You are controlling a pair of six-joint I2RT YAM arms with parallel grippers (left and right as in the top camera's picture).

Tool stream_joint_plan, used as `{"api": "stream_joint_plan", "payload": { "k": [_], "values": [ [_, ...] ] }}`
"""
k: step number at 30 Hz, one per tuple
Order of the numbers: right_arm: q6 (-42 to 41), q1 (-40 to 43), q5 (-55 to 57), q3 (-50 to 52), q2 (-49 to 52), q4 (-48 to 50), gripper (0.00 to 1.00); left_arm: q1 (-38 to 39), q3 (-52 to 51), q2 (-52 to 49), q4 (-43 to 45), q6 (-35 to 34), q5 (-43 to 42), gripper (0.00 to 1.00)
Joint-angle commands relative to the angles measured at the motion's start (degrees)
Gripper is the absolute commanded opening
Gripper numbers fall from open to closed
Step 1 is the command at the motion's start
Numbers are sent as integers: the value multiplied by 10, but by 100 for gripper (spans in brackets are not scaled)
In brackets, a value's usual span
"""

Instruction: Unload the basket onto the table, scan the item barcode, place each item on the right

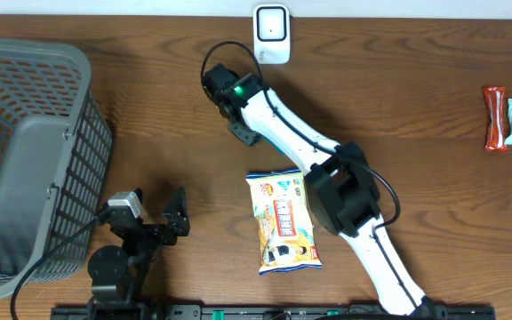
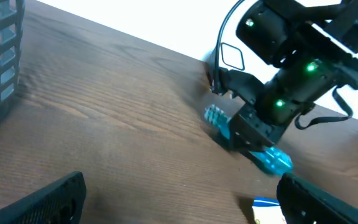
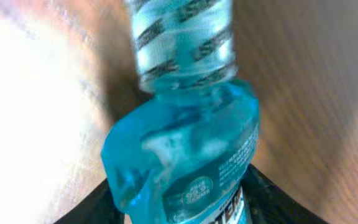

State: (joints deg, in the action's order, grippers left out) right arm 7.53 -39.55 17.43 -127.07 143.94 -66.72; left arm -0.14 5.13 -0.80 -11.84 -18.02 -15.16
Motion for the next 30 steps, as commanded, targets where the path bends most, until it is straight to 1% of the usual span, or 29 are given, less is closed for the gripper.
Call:
{"api": "stream_joint_plan", "payload": {
  "k": [1, 5, 7, 11, 18, 25, 30],
  "values": [
    [29, 11, -148, 22, 17, -25, 45, 2, -9, 2, -12, 1, -7, 98],
    [32, 25, -184, 22, -4, -32, 44, 2, -9, 2, -12, 1, -7, 98],
    [56, 34, -222, 22, -9, -34, 44, 2, -9, 2, -12, 1, -7, 98],
    [76, 58, -288, 22, -9, -45, 43, 2, -9, 2, -12, 1, -7, 98],
    [75, 87, -290, 22, -9, -55, 45, 2, -9, 2, -12, 1, -7, 98],
    [76, 92, -283, 22, -9, -50, 48, 2, -9, 2, -12, 1, -7, 98],
    [83, 93, -286, 22, -9, -50, 48, 2, -9, 2, -12, 1, -7, 98]
  ]
}}
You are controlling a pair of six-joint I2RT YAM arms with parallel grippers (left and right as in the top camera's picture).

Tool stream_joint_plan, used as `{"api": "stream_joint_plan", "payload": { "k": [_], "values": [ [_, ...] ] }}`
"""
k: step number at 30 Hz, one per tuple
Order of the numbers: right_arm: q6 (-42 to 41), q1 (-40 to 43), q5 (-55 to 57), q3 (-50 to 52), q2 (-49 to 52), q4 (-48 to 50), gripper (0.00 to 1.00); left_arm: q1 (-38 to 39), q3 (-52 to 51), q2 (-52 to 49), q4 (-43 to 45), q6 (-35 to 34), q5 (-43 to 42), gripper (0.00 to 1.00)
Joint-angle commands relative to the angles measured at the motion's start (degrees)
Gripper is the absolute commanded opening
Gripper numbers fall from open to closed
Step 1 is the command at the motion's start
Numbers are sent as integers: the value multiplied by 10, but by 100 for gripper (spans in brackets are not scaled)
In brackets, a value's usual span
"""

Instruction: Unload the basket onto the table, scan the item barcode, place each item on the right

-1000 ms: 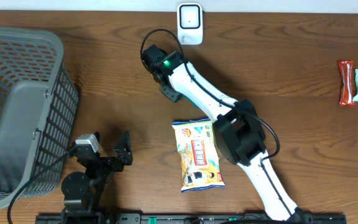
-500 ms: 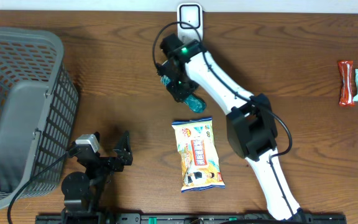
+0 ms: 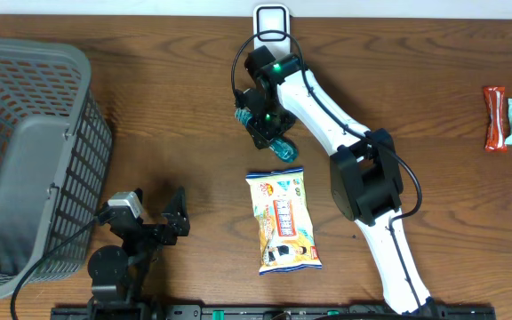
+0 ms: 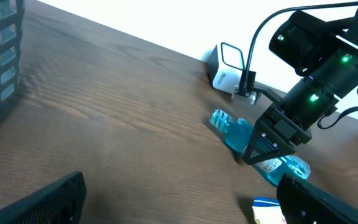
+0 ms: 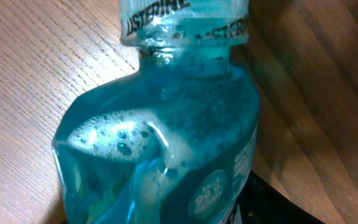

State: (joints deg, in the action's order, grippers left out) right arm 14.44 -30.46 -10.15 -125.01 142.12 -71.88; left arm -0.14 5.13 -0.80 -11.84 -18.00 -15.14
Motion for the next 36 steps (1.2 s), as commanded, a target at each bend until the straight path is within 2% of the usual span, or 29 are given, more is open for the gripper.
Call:
{"api": "stream_joint_plan", "payload": {
  "k": [1, 12, 28, 30, 34, 35, 36],
  "values": [
    [16, 3, -12, 2, 9, 2, 48, 2, -9, 2, -12, 1, -7, 98],
    [34, 27, -15, 1, 9, 1, 46, 2, -9, 2, -12, 1, -7, 98],
    [34, 33, -22, 1, 9, 0, 50, 2, -9, 2, -12, 1, -7, 98],
    [31, 33, -22, 1, 7, -1, 56, 2, -9, 2, -12, 1, -7, 98],
    [19, 33, -23, -4, -3, -3, 86, 2, -9, 2, -12, 1, -7, 98],
    [19, 33, -22, -7, -8, -3, 97, 2, -9, 2, -12, 1, -7, 98],
    [19, 33, -22, -9, -13, -3, 99, 2, -9, 2, -12, 1, -7, 98]
  ]
}}
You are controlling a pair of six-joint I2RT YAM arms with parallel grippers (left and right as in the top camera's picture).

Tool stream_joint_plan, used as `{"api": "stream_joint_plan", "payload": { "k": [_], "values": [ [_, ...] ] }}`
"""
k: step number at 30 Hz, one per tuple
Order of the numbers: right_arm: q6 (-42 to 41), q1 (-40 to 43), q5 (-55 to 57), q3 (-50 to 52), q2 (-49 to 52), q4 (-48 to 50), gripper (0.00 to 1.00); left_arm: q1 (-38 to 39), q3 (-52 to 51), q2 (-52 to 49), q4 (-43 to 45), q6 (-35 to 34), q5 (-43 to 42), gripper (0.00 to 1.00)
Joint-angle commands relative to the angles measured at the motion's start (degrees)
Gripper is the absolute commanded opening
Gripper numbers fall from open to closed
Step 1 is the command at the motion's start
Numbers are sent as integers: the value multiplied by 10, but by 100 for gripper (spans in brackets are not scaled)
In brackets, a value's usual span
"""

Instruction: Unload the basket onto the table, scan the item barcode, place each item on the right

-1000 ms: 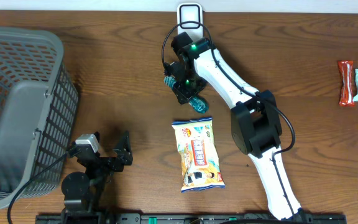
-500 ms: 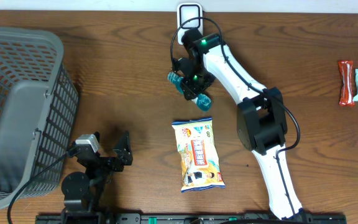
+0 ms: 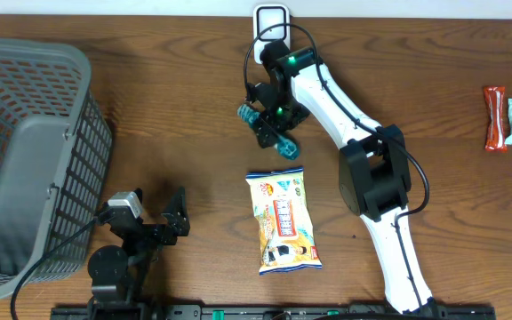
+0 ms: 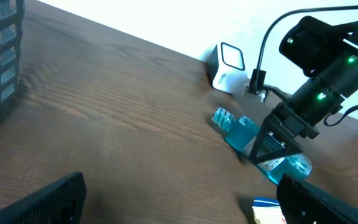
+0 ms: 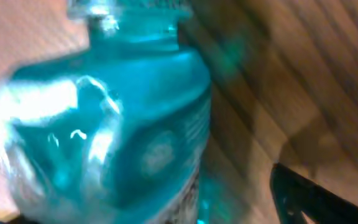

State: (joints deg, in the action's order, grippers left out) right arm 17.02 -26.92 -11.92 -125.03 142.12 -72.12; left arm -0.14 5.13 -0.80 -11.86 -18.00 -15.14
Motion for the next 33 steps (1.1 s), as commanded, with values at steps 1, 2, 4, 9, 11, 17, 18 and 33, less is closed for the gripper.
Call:
{"api": "stream_joint_plan", "payload": {
  "k": [1, 2, 4, 9, 11, 17, 18, 33],
  "values": [
    [-7, -3, -5, -10, -19, 0, 99, 2, -9, 2, -12, 1, -7, 98],
    [-7, -3, -5, -10, -24, 2, 99, 2, -9, 2, -12, 1, -7, 98],
    [-7, -4, -5, -10, -31, 7, 99, 2, -9, 2, -12, 1, -7, 98],
    [-16, -5, -4, -10, -31, 9, 99, 2, -9, 2, -12, 1, -7, 98],
    [-18, -5, -4, -10, -31, 10, 99, 2, -9, 2, -12, 1, -7, 98],
    [-47, -7, -4, -10, -32, 12, 99, 2, -9, 2, -12, 1, -7, 98],
    [-48, -10, -4, -10, -32, 16, 99, 2, -9, 2, -12, 1, -7, 98],
    [-190, -114, 299, 22, -30, 113, 99, 2, -9, 2, -12, 1, -7, 98]
  ]
}}
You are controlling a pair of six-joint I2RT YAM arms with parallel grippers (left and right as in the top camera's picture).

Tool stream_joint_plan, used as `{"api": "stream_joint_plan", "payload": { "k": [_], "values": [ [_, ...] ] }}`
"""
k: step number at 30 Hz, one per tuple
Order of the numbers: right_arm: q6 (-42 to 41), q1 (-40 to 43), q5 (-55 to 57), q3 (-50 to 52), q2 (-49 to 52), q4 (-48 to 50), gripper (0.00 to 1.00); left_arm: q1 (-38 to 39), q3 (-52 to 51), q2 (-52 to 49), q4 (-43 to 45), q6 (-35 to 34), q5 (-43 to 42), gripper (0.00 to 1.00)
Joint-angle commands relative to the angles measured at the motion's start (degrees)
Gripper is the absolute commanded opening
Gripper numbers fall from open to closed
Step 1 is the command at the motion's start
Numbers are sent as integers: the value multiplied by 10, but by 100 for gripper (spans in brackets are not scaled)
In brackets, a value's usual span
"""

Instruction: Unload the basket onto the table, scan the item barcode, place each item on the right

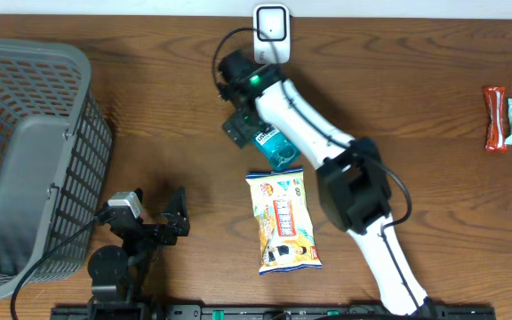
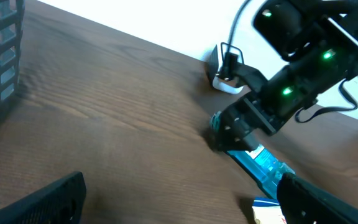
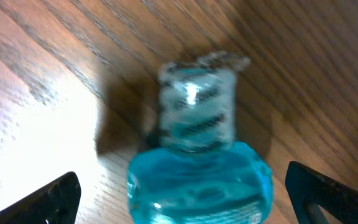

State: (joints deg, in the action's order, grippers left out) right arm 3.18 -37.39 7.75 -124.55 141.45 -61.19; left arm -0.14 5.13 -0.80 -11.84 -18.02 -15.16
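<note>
The blue mouthwash bottle [image 1: 270, 147] lies on the wooden table below the white barcode scanner [image 1: 271, 31], label side up. My right gripper [image 1: 242, 126] is at the bottle's upper-left end, open. In the right wrist view its fingers [image 3: 58, 196] stand wide to either side of the bottle [image 3: 199, 183], with a gap on each side. The bottle's cap [image 3: 197, 115] points away from the wrist. In the left wrist view the bottle [image 2: 255, 163] shows under the right arm, in front of the scanner [image 2: 224, 76]. My left gripper [image 1: 154, 227] rests open near the table's front edge, with nothing in it.
A grey mesh basket [image 1: 34, 151] fills the left side. A snack bag [image 1: 283, 220] lies just in front of the bottle. Small wrapped packets [image 1: 496, 118] lie at the far right edge.
My right gripper was shut on the bottle under the scanner. Now its jaws are open and the bottle lies on the table slightly nearer the snack bag. The wrist has swung left.
My right gripper first held the bottle to the left of the scanner. Then it held it just below the scanner, and at the following moment turned there. Now the bottle is let go on the table. The left arm never moved.
</note>
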Motion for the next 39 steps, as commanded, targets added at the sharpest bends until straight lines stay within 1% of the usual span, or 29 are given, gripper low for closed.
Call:
{"api": "stream_joint_plan", "payload": {
  "k": [1, 3, 5, 7, 11, 12, 14, 18, 21, 23, 25, 33, 36, 39],
  "values": [
    [-57, -11, 109, 23, -22, 5, 99, 2, -9, 2, -12, 1, -7, 98],
    [-64, -11, 110, 35, -20, 8, 98, 2, -9, 2, -12, 1, -7, 98],
    [-64, -10, 112, 52, -16, 17, 93, 2, -9, 2, -12, 1, -7, 98],
    [-64, -10, 113, 65, -16, 26, 85, 2, -9, 2, -12, 1, -7, 98],
    [-63, -9, 113, 92, -16, 47, 77, 2, -9, 2, -12, 1, -7, 98],
    [-63, -8, 113, 97, -16, 53, 71, 2, -9, 2, -12, 2, -7, 98],
    [-63, -7, 112, 101, -16, 55, 63, 2, -9, 2, -12, 1, -7, 98],
    [-57, -7, 90, 97, -16, 54, 52, 2, -9, 2, -12, 2, -7, 98],
    [-38, -2, 38, 87, -16, 49, 50, 2, -9, 2, -12, 1, -7, 98],
    [-23, 8, -17, 75, -16, 37, 47, 2, -9, 2, -12, 1, -7, 98],
    [-15, 19, -48, 69, -16, 31, 43, 2, -9, 2, -12, 1, -7, 98],
    [17, 69, -123, 66, -16, 12, 45, 2, -9, 2, -12, 2, -7, 98],
    [17, 87, -127, 66, -16, 6, 44, 2, -9, 2, -12, 1, -7, 98],
    [19, 97, -126, 66, -16, 3, 41, 2, -9, 2, -12, 1, -7, 98]
  ]
}}
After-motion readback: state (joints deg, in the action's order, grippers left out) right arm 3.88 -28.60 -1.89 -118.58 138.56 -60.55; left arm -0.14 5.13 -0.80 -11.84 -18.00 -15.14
